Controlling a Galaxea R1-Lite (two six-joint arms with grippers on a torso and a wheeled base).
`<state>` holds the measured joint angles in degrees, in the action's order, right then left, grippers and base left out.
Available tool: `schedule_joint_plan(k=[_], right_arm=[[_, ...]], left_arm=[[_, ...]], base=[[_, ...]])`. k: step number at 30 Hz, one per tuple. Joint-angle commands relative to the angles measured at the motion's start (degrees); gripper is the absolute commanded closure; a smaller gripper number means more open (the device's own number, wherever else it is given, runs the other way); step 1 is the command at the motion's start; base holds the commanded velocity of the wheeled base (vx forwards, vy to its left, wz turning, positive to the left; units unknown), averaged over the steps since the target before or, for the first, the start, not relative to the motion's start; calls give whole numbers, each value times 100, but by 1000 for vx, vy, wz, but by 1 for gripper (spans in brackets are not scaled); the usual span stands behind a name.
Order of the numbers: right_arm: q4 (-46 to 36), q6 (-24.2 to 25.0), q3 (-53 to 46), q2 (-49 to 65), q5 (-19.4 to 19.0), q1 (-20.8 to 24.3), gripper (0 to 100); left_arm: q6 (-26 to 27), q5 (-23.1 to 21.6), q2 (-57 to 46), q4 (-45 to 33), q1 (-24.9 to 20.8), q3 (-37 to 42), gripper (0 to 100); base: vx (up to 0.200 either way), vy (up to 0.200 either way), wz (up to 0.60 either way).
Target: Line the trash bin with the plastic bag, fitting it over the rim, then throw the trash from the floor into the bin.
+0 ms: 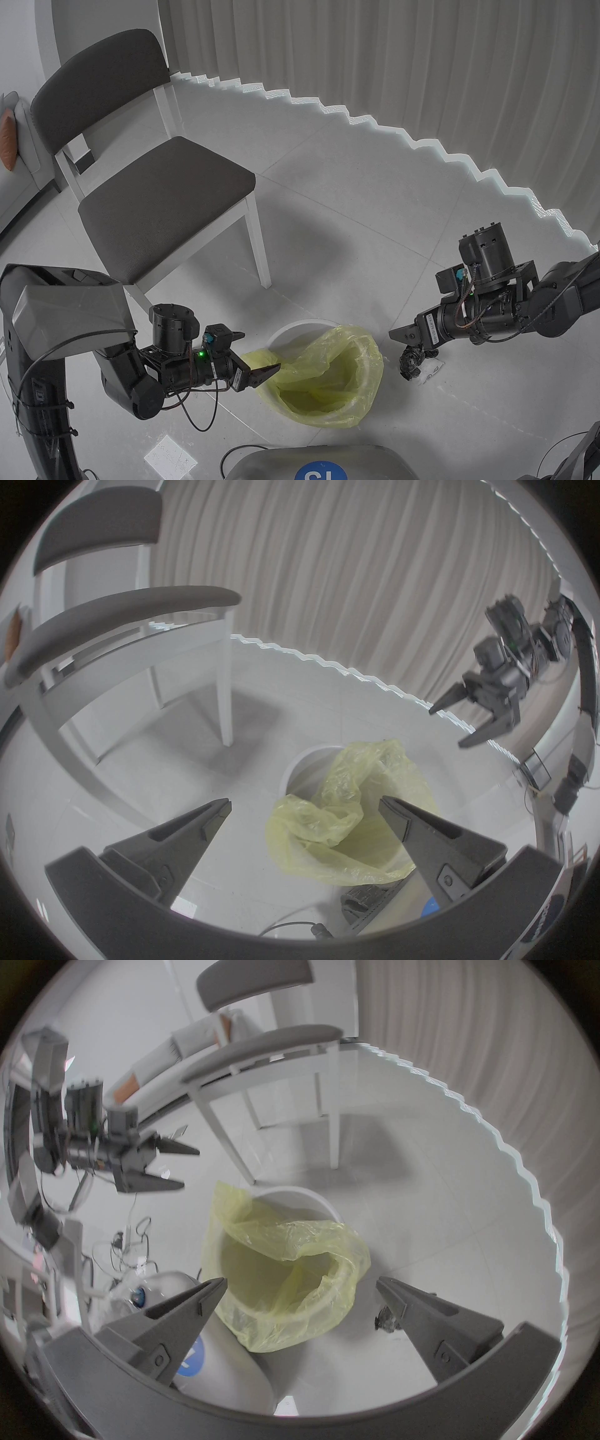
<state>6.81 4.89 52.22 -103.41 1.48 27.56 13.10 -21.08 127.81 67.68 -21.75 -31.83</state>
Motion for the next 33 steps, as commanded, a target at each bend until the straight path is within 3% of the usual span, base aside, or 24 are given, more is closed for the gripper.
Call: schedule_joint_plan(k=[1,6,32,33], right_arm=[[4,12,-169,295,2,-137,0],[4,12,-230,304,-16,-146,0],[13,-32,-248,155,-306,-216,0],[13,-41,-248,146,-323,-225,0]], left_arm=[[377,-186,7,-554,4,-377,0],[711,-213,218,-871,-22,-605,0],[1063,-221,1238,-871,-277,-1326,0],[1089,-221,1247,-880,-277,-1352,100]], base=[[0,0,0],[0,0,0],[0,0,0],[0,0,0]])
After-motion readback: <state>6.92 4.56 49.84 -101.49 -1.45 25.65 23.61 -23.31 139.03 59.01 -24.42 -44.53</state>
